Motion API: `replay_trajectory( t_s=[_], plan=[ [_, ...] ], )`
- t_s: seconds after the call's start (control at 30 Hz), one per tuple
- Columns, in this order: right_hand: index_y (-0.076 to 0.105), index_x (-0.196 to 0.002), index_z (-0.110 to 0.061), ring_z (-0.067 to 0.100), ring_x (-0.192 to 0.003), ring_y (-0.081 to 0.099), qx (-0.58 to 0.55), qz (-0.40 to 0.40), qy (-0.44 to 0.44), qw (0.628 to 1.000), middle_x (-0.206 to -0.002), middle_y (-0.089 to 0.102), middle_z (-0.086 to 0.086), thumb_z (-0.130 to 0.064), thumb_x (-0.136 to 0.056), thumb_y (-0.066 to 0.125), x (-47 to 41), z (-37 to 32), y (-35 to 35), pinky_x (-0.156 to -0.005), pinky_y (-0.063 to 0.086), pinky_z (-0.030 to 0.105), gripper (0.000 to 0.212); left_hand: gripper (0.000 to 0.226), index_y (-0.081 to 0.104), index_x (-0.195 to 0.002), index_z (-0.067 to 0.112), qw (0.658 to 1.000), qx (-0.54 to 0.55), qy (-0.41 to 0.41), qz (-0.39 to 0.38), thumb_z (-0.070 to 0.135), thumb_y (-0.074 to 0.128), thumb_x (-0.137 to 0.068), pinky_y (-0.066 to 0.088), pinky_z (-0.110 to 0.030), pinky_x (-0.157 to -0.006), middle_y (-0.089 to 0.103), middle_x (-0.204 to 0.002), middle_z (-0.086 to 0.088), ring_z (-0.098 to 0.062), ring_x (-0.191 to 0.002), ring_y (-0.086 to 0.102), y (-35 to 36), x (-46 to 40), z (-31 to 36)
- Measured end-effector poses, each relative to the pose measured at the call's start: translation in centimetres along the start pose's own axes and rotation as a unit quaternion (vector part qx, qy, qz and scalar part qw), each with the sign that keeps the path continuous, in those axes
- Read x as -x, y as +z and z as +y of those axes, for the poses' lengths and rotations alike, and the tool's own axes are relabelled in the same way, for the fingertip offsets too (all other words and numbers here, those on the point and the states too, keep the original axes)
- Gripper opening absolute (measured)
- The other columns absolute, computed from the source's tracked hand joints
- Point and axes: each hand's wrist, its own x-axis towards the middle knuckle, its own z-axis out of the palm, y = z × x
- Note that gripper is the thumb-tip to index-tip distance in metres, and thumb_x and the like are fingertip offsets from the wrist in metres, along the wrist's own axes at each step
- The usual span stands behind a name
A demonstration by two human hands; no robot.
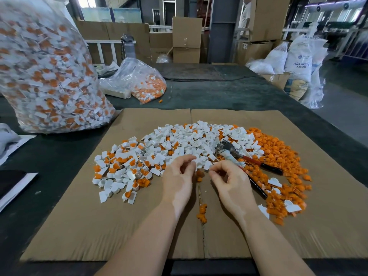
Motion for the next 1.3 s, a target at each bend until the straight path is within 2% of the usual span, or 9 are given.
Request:
replay_trajectory(
  t_s=[0.07,0.23,0.43,0.53,0.67,0.87,1.07,1.2,1.3],
  plan=[
    [0.064,-0.089,-0.021,0.008,-0.085,0.056,0.018,0.024,-0.011,0.999,-0.087,0.062,-0.009,-0.008,-0.087,0.061,0.1,-0.1,0.0,-0.077,0.048,0.026,0.013,0.016,0.066,-0.104,0.026,1.0,0.011,-0.005,0.014,0.018,0.055,-0.094,0.049,-0.026,-0.085,0.067,-0.099,0.004,-0.013,-0.096,0.062,0.1,0.0,-0.1],
    [0.069,-0.099,-0.016,0.015,-0.095,0.055,0.146,-0.016,-0.105,0.984,-0.094,0.063,-0.004,-0.009,-0.085,0.063,0.0,-0.1,0.5,-0.085,0.043,0.033,0.017,0.015,0.066,-0.099,0.022,0.996,0.05,0.005,0.078,0.015,0.055,-0.094,0.036,0.004,-0.06,0.058,-0.084,0.018,0.022,-0.073,0.05,0.1,-0.1,-0.2],
    [0.056,-0.125,-0.029,0.014,-0.11,0.043,0.248,-0.091,-0.129,0.956,-0.116,0.055,-0.009,-0.031,-0.098,0.044,-0.8,-0.3,1.2,-0.09,0.029,0.03,0.03,0.016,0.066,-0.102,0.022,0.992,0.088,-0.006,0.092,0.014,0.054,-0.094,0.037,0.004,-0.062,0.058,-0.088,0.019,0.022,-0.076,0.051,0.1,-0.3,-0.5],
    [0.058,-0.114,-0.029,0.013,-0.107,0.043,0.262,-0.099,-0.125,0.952,-0.112,0.056,-0.011,-0.038,-0.095,0.046,-1.1,-0.4,1.2,-0.088,0.028,0.028,0.024,0.016,0.067,-0.101,0.021,0.992,0.087,-0.014,0.09,0.015,0.055,-0.094,0.04,-0.001,-0.063,0.06,-0.088,0.015,0.007,-0.081,0.056,0.1,-0.4,-0.4],
    [0.064,-0.096,-0.02,0.014,-0.099,0.047,0.218,-0.12,-0.126,0.96,-0.099,0.06,-0.008,-0.031,-0.09,0.058,-1.2,-0.2,0.8,-0.087,0.034,0.027,0.014,0.015,0.067,-0.1,0.021,0.992,0.086,-0.013,0.091,0.014,0.055,-0.093,0.04,0.0,-0.059,0.06,-0.083,0.012,0.004,-0.073,0.056,0.1,-0.4,-0.4],
    [0.056,-0.127,-0.019,0.011,-0.117,0.043,0.166,-0.153,-0.155,0.962,-0.121,0.058,-0.005,-0.018,-0.093,0.054,-1.2,-0.5,0.7,-0.097,0.024,0.013,0.034,0.015,0.065,-0.098,0.023,0.992,0.094,-0.018,0.087,0.014,0.055,-0.094,0.039,0.002,-0.061,0.06,-0.09,0.013,0.001,-0.083,0.056,0.1,-0.4,-0.3],
    [0.059,-0.124,-0.022,0.008,-0.114,0.043,0.151,-0.172,-0.158,0.961,-0.12,0.059,-0.008,-0.016,-0.093,0.053,-1.3,-0.7,0.6,-0.093,0.022,0.008,0.032,0.016,0.065,-0.096,0.024,0.986,0.125,-0.025,0.108,0.013,0.054,-0.094,0.043,-0.006,-0.064,0.061,-0.086,0.011,0.004,-0.076,0.057,0.0,-0.5,-0.3],
    [0.055,-0.129,-0.024,0.01,-0.12,0.042,0.145,-0.205,-0.194,0.948,-0.13,0.055,-0.009,-0.008,-0.093,0.051,-1.3,-1.3,0.9,-0.099,0.027,0.016,0.04,0.016,0.065,-0.097,0.018,0.977,0.165,-0.038,0.128,0.008,0.054,-0.093,0.045,-0.013,-0.066,0.059,-0.082,0.005,-0.006,-0.075,0.055,-0.1,-0.6,-0.3],
    [0.063,-0.119,-0.022,0.012,-0.114,0.046,0.16,-0.235,-0.202,0.937,-0.122,0.06,-0.009,-0.016,-0.092,0.054,-1.2,-1.5,0.6,-0.099,0.035,0.025,0.029,0.016,0.065,-0.099,0.015,0.98,0.158,-0.031,0.118,0.007,0.053,-0.093,0.044,-0.017,-0.062,0.058,-0.079,0.002,-0.008,-0.068,0.052,-0.2,-0.6,-0.3]
  ],
)
